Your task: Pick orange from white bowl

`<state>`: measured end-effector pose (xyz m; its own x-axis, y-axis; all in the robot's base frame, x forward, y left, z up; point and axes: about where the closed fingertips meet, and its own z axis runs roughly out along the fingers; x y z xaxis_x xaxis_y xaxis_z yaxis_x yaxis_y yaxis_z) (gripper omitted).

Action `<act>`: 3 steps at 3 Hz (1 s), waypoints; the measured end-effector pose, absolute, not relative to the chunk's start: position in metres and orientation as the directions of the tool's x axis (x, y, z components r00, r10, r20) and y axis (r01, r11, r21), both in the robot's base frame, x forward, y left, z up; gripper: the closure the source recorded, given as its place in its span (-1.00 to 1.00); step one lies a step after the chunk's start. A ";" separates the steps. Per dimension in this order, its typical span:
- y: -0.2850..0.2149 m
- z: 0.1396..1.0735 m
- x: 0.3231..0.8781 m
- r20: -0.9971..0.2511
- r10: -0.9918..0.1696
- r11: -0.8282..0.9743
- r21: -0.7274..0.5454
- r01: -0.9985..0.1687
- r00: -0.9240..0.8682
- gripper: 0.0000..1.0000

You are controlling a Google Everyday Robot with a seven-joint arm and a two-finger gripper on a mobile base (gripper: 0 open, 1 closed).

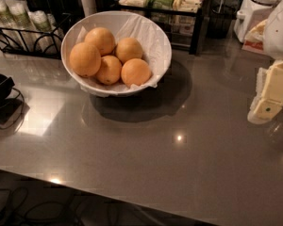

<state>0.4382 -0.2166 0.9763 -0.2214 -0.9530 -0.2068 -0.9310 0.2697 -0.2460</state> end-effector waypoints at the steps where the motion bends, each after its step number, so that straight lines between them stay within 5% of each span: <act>1: -0.217 0.976 0.438 -0.207 -0.953 0.270 -0.246 -0.931 -0.221 -1.00; 3: -0.185 0.967 0.473 -0.270 -0.943 0.264 -0.249 -0.932 -0.195 -1.00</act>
Offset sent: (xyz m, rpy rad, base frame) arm 0.0183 0.0123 -0.0133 0.0398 -0.0031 -0.0149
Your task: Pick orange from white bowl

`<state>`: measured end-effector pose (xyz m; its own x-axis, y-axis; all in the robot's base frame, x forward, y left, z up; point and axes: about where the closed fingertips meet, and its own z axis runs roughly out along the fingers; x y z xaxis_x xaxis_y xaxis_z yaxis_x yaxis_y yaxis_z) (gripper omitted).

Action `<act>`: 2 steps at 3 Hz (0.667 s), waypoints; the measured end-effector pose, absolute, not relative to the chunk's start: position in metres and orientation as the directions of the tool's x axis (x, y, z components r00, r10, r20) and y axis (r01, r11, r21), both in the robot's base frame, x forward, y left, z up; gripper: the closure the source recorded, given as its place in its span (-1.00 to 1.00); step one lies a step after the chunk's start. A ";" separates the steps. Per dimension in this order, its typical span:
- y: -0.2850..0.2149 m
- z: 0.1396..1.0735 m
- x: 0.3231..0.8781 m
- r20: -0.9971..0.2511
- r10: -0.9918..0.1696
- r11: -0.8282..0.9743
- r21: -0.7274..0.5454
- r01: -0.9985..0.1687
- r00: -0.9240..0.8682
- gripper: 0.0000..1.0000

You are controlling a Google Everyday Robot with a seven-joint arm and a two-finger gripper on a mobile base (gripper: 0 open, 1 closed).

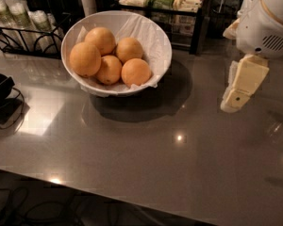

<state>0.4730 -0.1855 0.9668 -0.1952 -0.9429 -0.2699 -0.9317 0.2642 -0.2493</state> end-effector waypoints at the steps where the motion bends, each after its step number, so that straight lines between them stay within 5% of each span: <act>1: -0.158 0.972 0.492 -0.294 -0.945 0.225 -0.278 -0.934 -0.141 -1.00; 2: -0.158 0.972 0.492 -0.295 -0.945 0.226 -0.279 -0.933 -0.140 -1.00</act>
Offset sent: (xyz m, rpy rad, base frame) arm 0.0152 0.0220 0.0040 0.0157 -0.0284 0.0375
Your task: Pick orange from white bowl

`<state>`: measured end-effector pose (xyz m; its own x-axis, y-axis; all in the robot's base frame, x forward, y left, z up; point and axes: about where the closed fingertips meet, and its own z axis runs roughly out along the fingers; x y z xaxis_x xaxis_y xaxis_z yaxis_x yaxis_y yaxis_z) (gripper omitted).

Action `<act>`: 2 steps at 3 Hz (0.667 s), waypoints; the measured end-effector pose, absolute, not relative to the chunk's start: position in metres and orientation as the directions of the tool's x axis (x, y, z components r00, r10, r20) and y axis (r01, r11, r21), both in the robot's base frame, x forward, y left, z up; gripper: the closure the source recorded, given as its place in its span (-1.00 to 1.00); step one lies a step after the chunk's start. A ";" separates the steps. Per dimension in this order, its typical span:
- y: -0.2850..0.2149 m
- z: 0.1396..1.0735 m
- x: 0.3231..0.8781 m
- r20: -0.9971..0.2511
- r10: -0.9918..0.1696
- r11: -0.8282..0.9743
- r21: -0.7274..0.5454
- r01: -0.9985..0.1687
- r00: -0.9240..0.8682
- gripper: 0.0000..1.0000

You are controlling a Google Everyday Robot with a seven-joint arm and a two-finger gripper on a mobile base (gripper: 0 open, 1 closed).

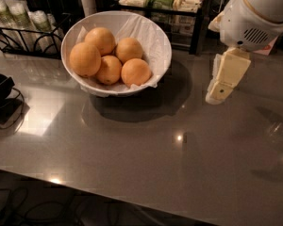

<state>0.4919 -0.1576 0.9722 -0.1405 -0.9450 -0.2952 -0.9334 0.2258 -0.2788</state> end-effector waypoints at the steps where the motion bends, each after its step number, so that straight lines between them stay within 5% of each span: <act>1: -0.146 0.969 0.505 -0.370 -0.916 0.270 -0.277 -0.922 -0.157 -1.00; 2: -0.127 0.964 0.526 -0.466 -0.866 0.332 -0.260 -0.907 -0.183 -1.00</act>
Offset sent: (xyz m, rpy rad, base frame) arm 0.0585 0.0461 -0.0141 0.2980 -0.0410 -0.1107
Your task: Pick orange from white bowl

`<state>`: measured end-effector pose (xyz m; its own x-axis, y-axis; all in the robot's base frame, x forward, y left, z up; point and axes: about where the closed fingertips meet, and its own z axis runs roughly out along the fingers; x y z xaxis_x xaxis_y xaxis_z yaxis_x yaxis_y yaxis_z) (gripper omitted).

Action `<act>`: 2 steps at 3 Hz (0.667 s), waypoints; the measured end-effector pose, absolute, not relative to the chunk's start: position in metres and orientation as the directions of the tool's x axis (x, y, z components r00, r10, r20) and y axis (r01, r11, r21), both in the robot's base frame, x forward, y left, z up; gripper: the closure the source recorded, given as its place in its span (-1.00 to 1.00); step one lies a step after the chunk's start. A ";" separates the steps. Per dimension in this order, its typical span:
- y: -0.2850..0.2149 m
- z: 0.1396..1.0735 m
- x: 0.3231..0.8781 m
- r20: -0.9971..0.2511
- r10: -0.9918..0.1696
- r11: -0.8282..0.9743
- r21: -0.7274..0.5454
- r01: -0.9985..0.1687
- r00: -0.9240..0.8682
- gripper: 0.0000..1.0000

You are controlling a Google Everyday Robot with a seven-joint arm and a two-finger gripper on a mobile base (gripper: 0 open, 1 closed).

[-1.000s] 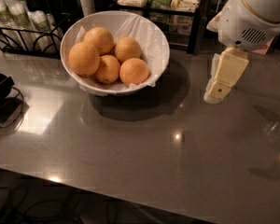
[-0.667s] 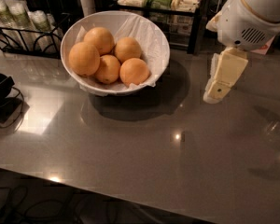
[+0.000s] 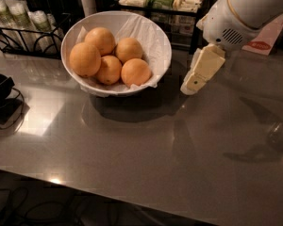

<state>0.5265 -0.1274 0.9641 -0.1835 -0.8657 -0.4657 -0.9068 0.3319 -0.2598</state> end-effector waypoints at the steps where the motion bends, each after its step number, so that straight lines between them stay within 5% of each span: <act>1: -0.127 0.964 0.527 -0.466 -0.866 0.332 -0.260 -0.907 -0.184 -1.00; 2: -0.106 0.954 0.546 -0.482 -0.855 0.349 -0.261 -0.900 -0.192 -1.00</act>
Offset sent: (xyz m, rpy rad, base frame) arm 0.0140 0.0112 -0.0122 0.0163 0.0024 -0.0376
